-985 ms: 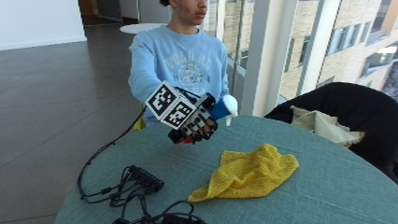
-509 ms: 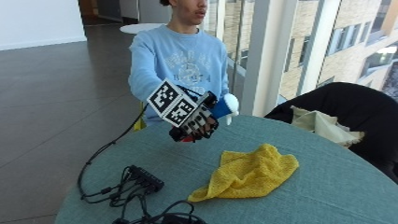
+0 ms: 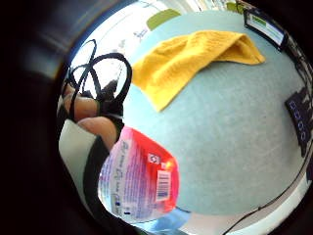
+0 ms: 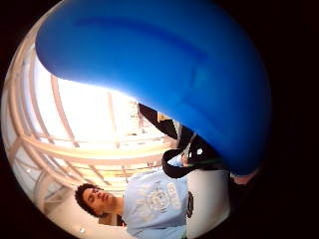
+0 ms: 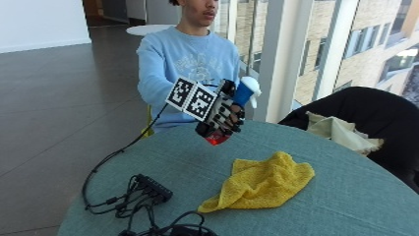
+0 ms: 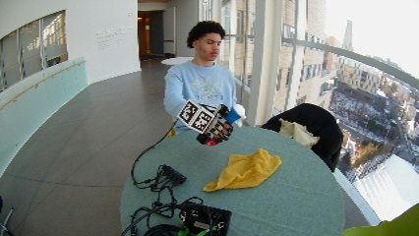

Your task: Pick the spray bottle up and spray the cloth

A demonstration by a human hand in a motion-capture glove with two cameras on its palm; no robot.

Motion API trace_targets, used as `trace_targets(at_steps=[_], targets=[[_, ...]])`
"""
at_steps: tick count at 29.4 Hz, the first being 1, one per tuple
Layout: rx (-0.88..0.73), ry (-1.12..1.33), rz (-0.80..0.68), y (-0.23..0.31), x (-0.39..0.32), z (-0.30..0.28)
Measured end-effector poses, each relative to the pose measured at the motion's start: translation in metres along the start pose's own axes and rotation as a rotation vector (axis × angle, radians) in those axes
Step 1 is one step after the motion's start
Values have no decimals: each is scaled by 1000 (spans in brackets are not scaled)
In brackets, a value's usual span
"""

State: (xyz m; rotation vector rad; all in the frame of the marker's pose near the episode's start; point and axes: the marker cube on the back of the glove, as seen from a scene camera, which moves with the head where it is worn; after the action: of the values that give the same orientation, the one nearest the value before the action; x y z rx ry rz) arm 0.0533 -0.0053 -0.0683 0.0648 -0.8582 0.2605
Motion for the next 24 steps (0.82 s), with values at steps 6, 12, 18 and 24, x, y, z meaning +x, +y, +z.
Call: trace_targets(at_steps=[6,12,18,24], targets=[[102,-118,-188,-7,-43,36],[145,-241,-310,-23,-78,88],[193,-314,-364,-42,-96,148],[164,-322,-396,-49,-107,194]])
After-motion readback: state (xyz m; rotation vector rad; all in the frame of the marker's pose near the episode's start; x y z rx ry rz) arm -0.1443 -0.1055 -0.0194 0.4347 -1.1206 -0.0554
